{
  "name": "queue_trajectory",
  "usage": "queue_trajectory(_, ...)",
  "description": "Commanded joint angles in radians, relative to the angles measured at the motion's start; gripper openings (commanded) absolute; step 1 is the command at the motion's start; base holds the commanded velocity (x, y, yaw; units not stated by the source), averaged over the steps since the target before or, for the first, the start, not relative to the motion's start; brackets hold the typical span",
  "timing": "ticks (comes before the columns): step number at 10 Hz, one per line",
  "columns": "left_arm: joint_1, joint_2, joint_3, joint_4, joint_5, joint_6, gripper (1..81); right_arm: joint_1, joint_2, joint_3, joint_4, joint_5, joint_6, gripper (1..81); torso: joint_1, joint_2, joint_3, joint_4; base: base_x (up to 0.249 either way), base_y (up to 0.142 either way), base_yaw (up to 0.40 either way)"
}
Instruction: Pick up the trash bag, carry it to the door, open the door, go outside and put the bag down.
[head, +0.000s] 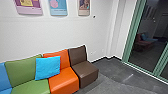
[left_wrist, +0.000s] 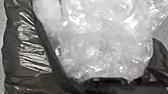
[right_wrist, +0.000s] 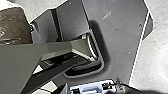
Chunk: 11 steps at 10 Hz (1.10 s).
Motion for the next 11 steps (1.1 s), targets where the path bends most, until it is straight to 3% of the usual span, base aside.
queue_trajectory(1, -0.067, -0.001, 0.000, 0.000, 0.071, 0.002, 1.0, 0.043, 0.003, -0.009, 0.001, -0.066, -0.002, 81.1, 0.000, 0.000, 0.000, 0.000, 0.000, 0.000, -0.261)
queue_trajectory(11, -0.064, 0.025, -0.020, 0.001, 0.047, 0.013, 1.0, 0.069, -0.003, -0.032, -0.033, -0.061, -0.009, 81.1, 0.000, 0.000, 0.000, 0.000, 0.000, 0.000, -0.261)
